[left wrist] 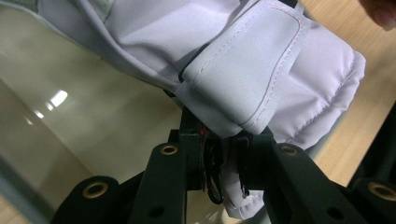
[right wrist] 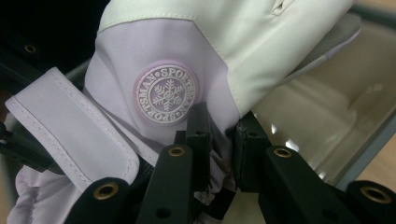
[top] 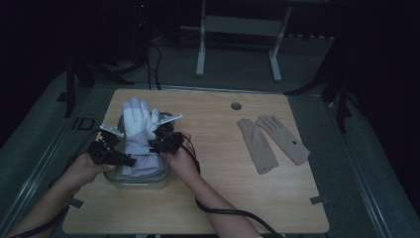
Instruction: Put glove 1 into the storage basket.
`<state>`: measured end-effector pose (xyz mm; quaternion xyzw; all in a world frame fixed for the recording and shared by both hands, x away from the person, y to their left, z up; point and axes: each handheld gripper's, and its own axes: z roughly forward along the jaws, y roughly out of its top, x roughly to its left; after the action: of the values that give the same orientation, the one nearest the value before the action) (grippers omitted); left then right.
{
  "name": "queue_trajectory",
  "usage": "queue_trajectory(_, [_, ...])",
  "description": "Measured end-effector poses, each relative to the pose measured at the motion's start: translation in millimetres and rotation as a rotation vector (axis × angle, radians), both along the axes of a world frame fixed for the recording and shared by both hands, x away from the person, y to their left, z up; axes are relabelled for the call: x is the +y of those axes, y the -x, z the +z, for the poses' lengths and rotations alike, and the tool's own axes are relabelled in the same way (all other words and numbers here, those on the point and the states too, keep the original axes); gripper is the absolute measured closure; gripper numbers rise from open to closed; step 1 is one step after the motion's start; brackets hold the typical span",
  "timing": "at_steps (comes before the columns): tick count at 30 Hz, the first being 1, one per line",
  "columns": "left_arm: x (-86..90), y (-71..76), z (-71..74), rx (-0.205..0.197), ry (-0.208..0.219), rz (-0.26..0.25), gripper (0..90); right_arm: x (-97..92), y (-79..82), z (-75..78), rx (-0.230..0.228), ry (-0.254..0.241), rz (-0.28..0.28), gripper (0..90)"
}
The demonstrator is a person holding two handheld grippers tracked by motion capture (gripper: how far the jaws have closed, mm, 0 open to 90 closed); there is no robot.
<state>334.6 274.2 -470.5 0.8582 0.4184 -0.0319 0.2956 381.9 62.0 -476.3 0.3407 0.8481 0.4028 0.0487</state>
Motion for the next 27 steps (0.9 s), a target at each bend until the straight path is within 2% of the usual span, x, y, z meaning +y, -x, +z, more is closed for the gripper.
queue_trajectory(1, [-2.8,-1.2,-8.0,0.011,-0.003,-0.004,75.2,0.1,-0.3,-2.4,0.004,0.009,-0.004,79.0])
queue_trajectory(2, [-4.4,-1.7,-11.3,0.01,-0.01,-0.004,74.9,0.2,-1.2,-7.2,0.029,0.04,-0.015,78.9])
queue_trajectory(6, [-10.8,-0.9,-21.1,0.017,-0.037,0.003,74.0,-0.3,-3.2,-15.0,0.075,0.091,-0.032,78.9])
queue_trajectory(11, [-15.2,0.4,-29.1,0.047,-0.085,0.03,72.8,4.1,-4.1,-23.2,0.098,0.133,-0.02,78.5])
queue_trajectory(13, [-15.3,-0.5,-32.1,0.066,-0.089,0.042,71.4,6.2,-4.0,-23.7,0.096,0.155,-0.012,77.8])
queue_trajectory(16, [-16.2,-1.0,-34.5,0.074,-0.096,0.046,68.0,9.4,-4.5,-22.8,0.101,0.188,0.002,74.2])
queue_trajectory(17, [-17.6,-0.2,-34.3,0.068,-0.107,0.046,62.4,10.2,-4.3,-22.4,0.099,0.194,0.011,69.5])
queue_trajectory(19, [-19.4,2.1,-34.2,0.053,-0.115,0.065,60.3,10.7,-4.3,-22.2,0.095,0.196,0.018,66.6])
queue_trajectory(20, [-20.7,4.2,-34.2,0.032,-0.125,0.072,57.6,11.7,-4.2,-21.3,0.095,0.199,0.021,63.8])
queue_trajectory(21, [-22.1,7.5,-33.1,-0.001,-0.143,0.086,48.9,12.5,-5.7,-18.9,0.096,0.197,0.029,57.5])
queue_trajectory(22, [-22.0,9.0,-32.2,-0.016,-0.144,0.095,48.9,12.5,-5.7,-18.9,0.096,0.197,0.029,57.5])
queue_trajectory(25, [-19.4,15.5,-25.5,-0.077,-0.126,0.151,36.6,11.2,-6.4,-15.1,0.064,0.186,0.039,47.1])
queue_trajectory(27, [-15.6,18.5,-18.2,-0.115,-0.075,0.193,28.7,8.1,-7.1,-12.0,0.061,0.158,0.048,40.7])
